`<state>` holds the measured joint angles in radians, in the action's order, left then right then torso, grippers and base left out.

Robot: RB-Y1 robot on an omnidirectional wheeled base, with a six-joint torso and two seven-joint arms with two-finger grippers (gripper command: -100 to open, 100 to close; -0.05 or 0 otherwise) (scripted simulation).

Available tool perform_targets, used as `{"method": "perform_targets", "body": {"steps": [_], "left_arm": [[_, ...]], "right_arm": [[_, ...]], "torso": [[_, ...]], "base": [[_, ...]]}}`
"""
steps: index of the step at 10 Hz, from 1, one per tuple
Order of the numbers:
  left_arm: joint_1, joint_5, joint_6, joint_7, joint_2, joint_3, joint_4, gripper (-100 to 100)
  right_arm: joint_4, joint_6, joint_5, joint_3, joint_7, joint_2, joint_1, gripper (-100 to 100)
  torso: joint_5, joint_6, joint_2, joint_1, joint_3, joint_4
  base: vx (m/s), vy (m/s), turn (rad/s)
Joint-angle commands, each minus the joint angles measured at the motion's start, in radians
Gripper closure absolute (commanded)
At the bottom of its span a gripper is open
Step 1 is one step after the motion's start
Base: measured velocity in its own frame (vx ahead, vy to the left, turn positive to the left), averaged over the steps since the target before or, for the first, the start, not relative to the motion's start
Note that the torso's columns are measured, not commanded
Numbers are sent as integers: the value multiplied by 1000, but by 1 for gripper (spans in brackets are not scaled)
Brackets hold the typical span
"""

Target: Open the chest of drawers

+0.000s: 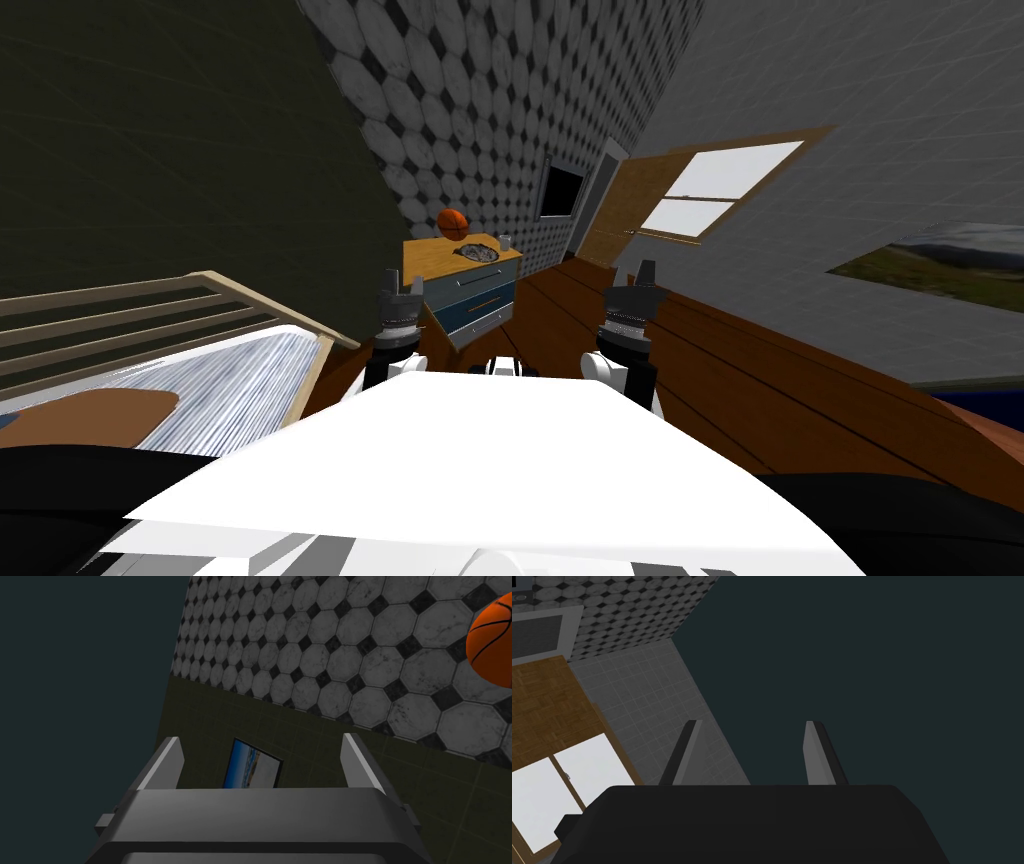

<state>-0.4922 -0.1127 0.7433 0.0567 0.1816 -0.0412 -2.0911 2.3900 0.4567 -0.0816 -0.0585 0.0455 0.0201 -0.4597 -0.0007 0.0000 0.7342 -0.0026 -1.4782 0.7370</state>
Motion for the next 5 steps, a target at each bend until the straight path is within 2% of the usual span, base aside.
{"method": "perform_targets", "body": {"steps": [1, 4, 5], "left_arm": [[4, -25, 48, -22, 2, -5, 73, -100], [7, -43, 77, -37, 3, -11, 133, -100], [10, -60, 106, -52, 3, -16, 166, -100]], "right_arm": [[0, 0, 0, 0, 0, 0, 0, 0], [0, 0, 0, 0, 0, 0, 0, 0], [0, 0, 0, 0, 0, 0, 0, 0]], "torso": [[0, 0, 2, 2, 1, 0], [1, 0, 6, 3, 4, 2], [1, 0, 5, 4, 3, 1]], "base": [[148, -109, 18], [104, -84, 16], [127, -70, 18]]}}
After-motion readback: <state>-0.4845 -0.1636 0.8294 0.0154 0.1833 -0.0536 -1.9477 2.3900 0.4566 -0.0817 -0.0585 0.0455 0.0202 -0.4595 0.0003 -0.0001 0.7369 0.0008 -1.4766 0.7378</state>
